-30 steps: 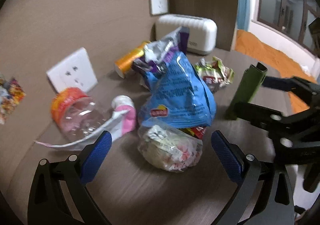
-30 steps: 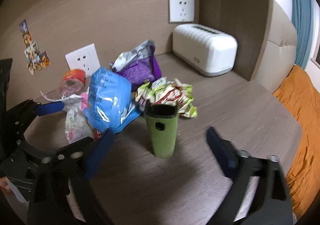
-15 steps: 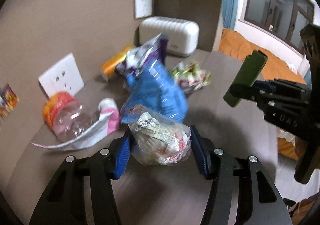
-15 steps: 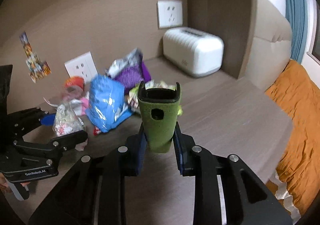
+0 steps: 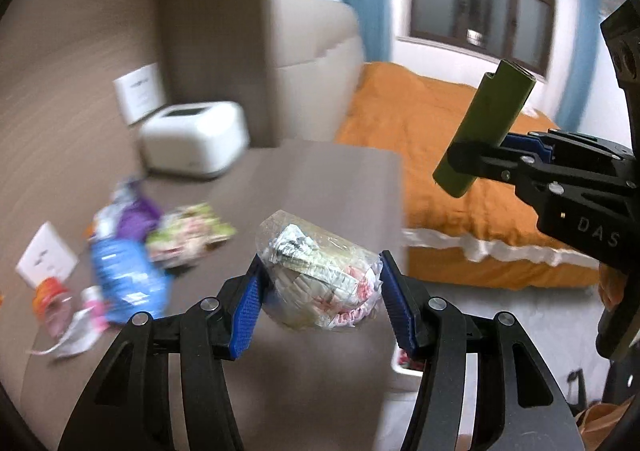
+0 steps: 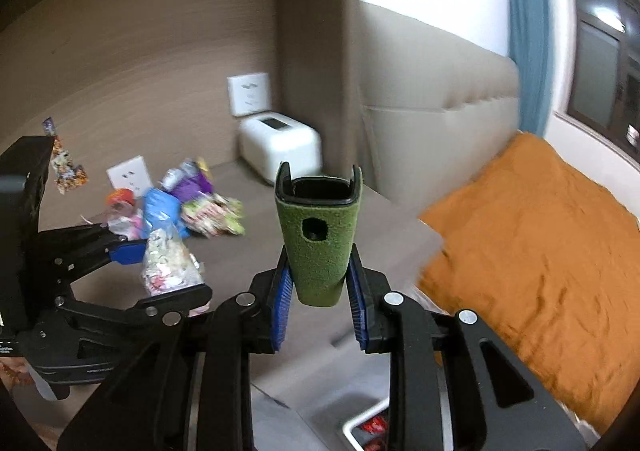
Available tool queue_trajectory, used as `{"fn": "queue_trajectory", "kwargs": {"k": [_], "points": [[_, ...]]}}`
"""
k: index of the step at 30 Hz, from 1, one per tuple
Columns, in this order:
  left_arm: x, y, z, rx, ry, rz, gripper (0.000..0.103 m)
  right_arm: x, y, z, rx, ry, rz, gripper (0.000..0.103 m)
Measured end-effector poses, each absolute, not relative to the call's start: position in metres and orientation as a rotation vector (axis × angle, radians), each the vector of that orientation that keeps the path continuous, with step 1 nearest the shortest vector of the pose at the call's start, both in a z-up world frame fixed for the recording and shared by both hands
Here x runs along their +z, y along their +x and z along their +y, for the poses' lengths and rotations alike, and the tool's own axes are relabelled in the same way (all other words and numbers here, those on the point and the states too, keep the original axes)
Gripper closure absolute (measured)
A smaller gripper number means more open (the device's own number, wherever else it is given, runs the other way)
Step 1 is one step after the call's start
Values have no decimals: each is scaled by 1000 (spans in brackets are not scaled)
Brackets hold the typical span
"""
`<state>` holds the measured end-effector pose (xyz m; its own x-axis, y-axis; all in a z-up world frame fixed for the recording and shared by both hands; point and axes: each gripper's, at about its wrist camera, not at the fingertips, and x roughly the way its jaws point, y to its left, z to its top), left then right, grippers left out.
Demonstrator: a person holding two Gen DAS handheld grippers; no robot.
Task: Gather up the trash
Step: 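Carry both items over the white bin and open both tools to drop them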
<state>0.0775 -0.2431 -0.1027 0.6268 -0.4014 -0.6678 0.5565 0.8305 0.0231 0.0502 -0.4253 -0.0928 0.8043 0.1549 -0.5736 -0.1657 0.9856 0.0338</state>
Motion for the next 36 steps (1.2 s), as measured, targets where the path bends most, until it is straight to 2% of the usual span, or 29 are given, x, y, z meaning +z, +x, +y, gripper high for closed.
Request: {"fn": "queue_trajectory", "kwargs": {"k": [7, 13, 20, 26, 27, 28, 29, 30, 34, 36], "points": [[-155, 50, -351, -725, 341, 775, 48, -140, 17, -510, 50, 24, 726, 76], [-232, 40, -425, -838, 432, 868, 48, -220, 3, -565, 12, 86, 845, 76], [-373, 37, -492, -922, 564, 980, 48, -357, 7, -617, 15, 153, 956, 76], [-500, 45, -517, -969, 585, 1074, 47, -489, 14, -637, 45, 219, 1016, 75], [-520, 49, -518, -979, 575, 1099, 45, -506, 14, -639, 59, 233, 1022, 71], [-549, 52, -522, -983, 569, 1128, 30, -524, 15, -640, 79, 243, 1031, 58], [-565, 58, -525, -980, 569, 1128, 7, -542, 14, -641, 78, 232, 1033, 20], [-580, 56, -524, -966, 573, 1110, 4, -561, 12, -643, 64, 214, 1026, 8], [-635, 62, -526, -939, 612, 1101, 5, -615, 11, -644, 76, 165, 1088, 6], [-645, 67, -525, -947, 615, 1105, 5, -630, 12, -644, 75, 150, 1103, 5]]}}
